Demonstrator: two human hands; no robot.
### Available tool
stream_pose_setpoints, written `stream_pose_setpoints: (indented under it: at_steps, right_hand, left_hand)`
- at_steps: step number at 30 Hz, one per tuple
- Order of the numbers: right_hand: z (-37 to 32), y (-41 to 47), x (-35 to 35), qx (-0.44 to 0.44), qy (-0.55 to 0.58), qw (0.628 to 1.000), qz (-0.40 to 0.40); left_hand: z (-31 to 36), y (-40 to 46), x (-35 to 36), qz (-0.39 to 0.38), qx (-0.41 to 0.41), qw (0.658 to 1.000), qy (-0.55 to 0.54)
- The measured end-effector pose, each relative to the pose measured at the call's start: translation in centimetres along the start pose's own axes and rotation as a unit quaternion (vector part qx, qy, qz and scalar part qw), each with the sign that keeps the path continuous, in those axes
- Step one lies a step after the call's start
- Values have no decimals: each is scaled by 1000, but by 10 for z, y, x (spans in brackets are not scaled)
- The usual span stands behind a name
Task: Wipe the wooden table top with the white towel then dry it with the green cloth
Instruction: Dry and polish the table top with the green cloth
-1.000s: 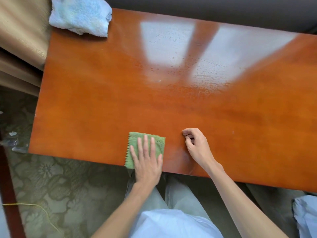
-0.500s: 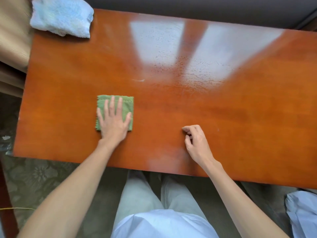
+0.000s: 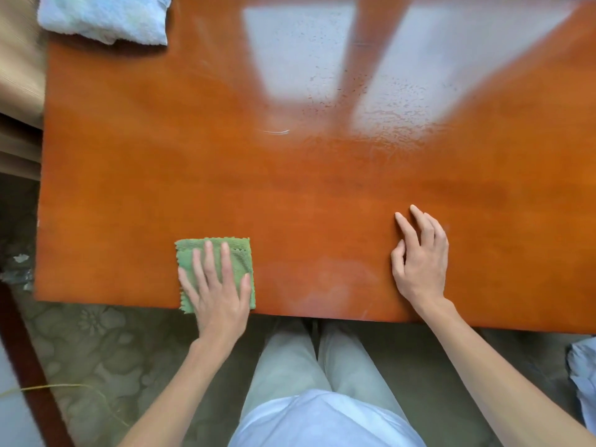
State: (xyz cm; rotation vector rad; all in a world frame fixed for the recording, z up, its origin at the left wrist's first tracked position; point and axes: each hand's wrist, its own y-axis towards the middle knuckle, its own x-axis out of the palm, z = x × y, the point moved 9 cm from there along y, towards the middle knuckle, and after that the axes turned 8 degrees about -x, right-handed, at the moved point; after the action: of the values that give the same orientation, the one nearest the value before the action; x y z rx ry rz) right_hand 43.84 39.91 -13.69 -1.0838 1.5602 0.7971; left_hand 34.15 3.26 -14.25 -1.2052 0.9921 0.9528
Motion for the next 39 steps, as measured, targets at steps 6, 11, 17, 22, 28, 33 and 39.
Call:
stream_pose_setpoints:
  at_steps: [6,11,17,22,28,33,39]
  right_hand:
    - [3,-1,-3,-9,14,999,39]
    - [4,-1,-5,-9,26,999,45]
    - [4,0,-4,-4,35,999,42]
    - [5,1,-4,-5,29,999,33]
    - [5,2,-4,-5,55,998,25]
    - [6,0,-17,-39,156,987,8]
    - [36,-8,-37,-51,153,987,-2]
  left_hand:
    - [157,-41,26,-18,209,977,25]
    - [219,0,15,-15,252,967,36]
    - [161,116,-23,6,126,992,8]
    - [47,144,-41,42,-11,999,-23]
    - [-6,55,-23,63,-128,989,-41]
    - [67,-26,14,26,-99,994,-25]
    - [210,-85,43,5,63,998,6]
